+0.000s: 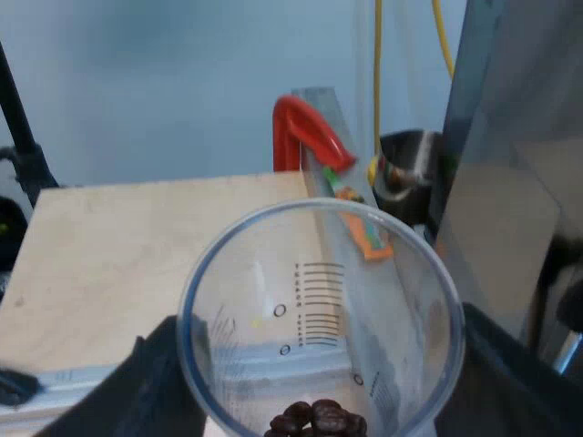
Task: Pour the beans into the coffee machine
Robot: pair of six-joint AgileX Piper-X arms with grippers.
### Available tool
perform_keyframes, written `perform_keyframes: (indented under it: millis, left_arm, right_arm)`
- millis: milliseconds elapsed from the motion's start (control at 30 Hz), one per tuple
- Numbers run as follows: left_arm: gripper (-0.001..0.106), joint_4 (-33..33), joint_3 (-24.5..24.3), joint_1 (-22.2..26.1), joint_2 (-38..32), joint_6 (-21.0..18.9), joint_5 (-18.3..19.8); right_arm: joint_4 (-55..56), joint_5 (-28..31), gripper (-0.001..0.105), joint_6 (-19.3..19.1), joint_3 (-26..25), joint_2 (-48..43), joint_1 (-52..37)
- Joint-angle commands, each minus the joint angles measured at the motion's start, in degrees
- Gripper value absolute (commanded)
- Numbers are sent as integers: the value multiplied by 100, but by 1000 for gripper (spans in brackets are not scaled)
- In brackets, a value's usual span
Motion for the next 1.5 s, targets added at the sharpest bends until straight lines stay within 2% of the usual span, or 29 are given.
perform_keyframes:
  millis: [33, 400, 500, 533, 933, 1000, 1333, 1500]
  left_arm:
    - [34, 86, -39, -5, -21, -22, 24]
    - [32, 86, -39, -5, -63, -5, 159]
    - [22, 86, -39, -5, -210, -5, 187]
    - [22, 86, -39, -5, -239, -5, 222]
    - [22, 348, -71, -5, -694, -61, 411]
    - [22, 348, -162, -5, -701, -61, 411]
    - [22, 393, -1282, -56, -414, -111, 460]
    - [22, 394, -1836, -366, -21, -42, 428]
  right_arm:
    - [-20, 0, 82, -1, -69, -26, -5]
    - [-20, 0, 82, -1, -69, -26, -5]
    - [-20, 0, 82, -1, -69, -26, -5]
    - [-20, 0, 82, -1, -69, -26, -5]
    - [-20, 0, 82, 9, -69, -26, -5]
    - [-20, 0, 82, 9, -69, -26, -5]
    - [-20, 0, 82, 132, -69, -26, -5]
    - [-34, 0, 82, 132, -69, -26, -5]
